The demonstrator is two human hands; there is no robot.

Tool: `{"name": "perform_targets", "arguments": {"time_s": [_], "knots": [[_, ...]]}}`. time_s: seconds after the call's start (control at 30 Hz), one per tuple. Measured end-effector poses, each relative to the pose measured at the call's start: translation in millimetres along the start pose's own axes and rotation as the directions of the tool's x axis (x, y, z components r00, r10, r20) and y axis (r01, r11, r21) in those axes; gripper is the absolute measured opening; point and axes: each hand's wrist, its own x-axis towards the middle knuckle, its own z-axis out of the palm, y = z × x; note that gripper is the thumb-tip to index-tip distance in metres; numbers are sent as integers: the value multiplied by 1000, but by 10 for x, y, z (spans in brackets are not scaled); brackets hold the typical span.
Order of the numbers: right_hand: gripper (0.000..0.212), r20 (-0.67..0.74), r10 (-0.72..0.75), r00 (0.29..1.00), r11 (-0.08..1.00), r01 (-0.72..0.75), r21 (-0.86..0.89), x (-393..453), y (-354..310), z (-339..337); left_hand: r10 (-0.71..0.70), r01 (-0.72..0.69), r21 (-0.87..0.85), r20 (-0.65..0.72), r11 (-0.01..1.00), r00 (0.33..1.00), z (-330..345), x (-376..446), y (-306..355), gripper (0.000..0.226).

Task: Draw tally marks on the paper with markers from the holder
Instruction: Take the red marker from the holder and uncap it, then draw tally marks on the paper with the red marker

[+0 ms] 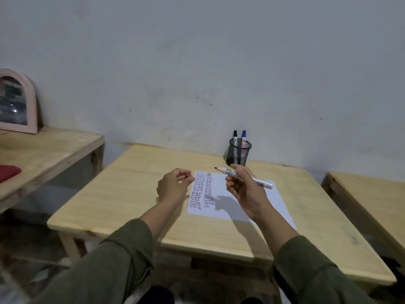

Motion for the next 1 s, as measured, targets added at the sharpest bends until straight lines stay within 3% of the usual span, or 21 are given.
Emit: {"name": "perform_targets", "arguments": {"time_s": [0.1, 0.2, 0.3, 0.5, 0.73, 1.0], "knots": [[10, -10, 46, 999, 998, -47, -45, -28, 156, -56, -57, 56, 78, -1, 995, 998, 11, -44, -341, 13], [8, -35, 74, 997, 993, -77, -87, -48, 272, -121, -10, 14, 282, -17, 959, 1000, 18, -32, -486, 6], [7, -62, 66, 996, 989, -73, -128, -51, 371, -186, 28, -27, 373, 3, 928, 1000, 29, -19, -517, 14], [1, -118, 10, 993, 920, -56, -388, -59, 506, -252, 62, -67, 414, 25, 908, 998, 26, 24, -599, 27], [7, -131, -78, 988, 820, -11, -572, -63, 604, -267, 90, -103, 471, 49, 876, 995, 25, 22, -616, 55], [11, -98, -80, 992, 785, 3, -619, -87, 608, -245, 113, -133, 454, 72, 881, 991, 19, 28, -660, 65]]}}
